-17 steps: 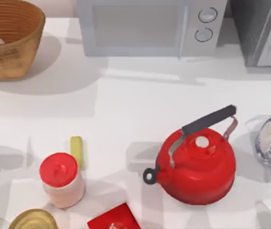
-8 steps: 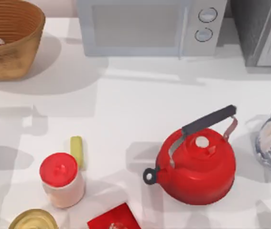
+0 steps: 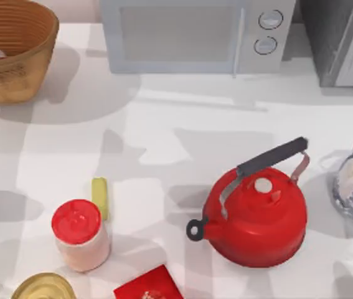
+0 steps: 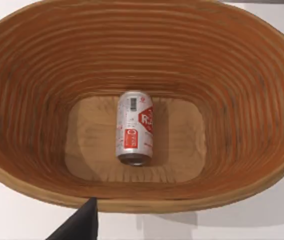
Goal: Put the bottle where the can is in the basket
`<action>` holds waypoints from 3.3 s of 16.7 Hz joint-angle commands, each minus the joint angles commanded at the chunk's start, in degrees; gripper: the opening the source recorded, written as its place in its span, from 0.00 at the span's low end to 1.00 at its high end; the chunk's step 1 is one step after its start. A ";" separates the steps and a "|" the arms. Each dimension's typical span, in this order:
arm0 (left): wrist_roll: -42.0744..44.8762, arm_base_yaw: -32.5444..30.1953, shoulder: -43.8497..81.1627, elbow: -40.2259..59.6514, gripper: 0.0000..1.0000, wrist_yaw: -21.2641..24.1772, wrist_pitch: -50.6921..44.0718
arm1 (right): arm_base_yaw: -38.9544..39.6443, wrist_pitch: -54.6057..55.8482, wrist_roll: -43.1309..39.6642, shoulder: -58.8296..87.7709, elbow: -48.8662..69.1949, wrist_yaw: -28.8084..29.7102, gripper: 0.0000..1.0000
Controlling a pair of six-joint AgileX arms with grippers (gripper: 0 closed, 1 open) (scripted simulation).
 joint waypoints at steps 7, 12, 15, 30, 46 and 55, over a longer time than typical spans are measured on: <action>3.12 1.71 37.15 34.21 1.00 1.26 -17.08 | 0.00 0.00 0.00 0.00 0.00 0.00 1.00; 4.76 2.57 51.12 47.15 1.00 1.53 -23.80 | 0.00 0.00 0.00 0.00 0.00 0.00 1.00; 4.96 2.68 52.60 48.60 1.00 1.55 -24.55 | 0.00 0.00 0.00 0.00 0.00 0.00 1.00; 4.45 2.12 59.13 47.83 1.00 1.49 -17.20 | 0.00 0.00 0.00 0.00 0.00 0.00 1.00; 4.45 2.12 59.13 47.83 0.00 1.49 -17.20 | 0.00 0.00 0.00 0.00 0.00 0.00 1.00; 4.30 2.37 55.84 46.87 0.00 0.86 -16.30 | 0.00 0.00 0.00 0.00 0.00 0.00 1.00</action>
